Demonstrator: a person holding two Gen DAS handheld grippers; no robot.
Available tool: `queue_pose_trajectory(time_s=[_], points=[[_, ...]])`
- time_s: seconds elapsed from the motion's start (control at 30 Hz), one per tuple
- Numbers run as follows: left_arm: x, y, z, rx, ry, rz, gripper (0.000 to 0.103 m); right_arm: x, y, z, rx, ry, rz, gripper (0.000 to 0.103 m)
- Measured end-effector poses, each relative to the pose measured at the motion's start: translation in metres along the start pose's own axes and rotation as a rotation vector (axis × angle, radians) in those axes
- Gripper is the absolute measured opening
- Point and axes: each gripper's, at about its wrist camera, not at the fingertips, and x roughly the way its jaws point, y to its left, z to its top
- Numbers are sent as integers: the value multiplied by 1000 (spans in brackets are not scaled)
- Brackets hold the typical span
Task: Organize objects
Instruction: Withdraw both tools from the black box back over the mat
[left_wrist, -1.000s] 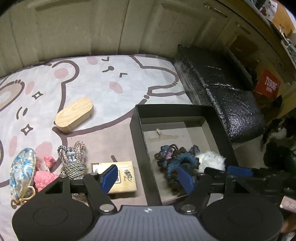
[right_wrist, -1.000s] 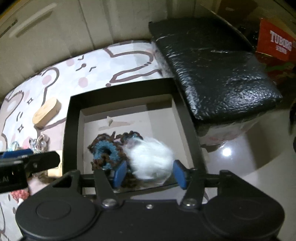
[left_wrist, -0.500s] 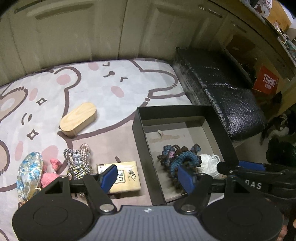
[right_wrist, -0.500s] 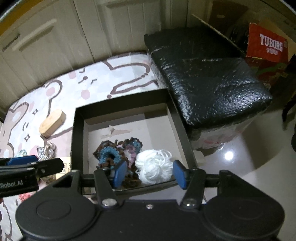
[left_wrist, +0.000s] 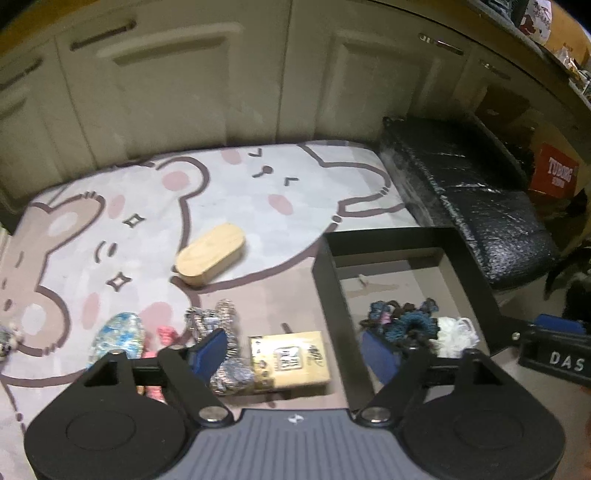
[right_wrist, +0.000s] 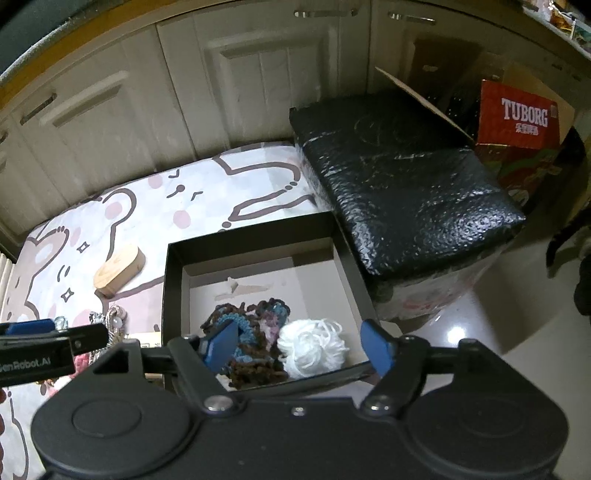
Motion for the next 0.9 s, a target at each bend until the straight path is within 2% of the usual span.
queue_pose_trajectory(time_s=[0.1,0.17,0.23,0.4,0.9], points=[[-4,6,-1,-11,-13,27,90,-3,2,-1,-4,-13,1,81],[-6,10,-3,-19,-13,30,93,-5,4,-2,-3,-27,-6,92],[-7,14,-5,-25,-20,35,98,-5,5,-3,-3,-31,-18,98],[-11,21,-9,-15,-43,62,103,-7,10,-4,-10,-42,-28,102],[-19,61,-12,-69,-58,100,103,-3,36,-4,-25,-57,-27,103]])
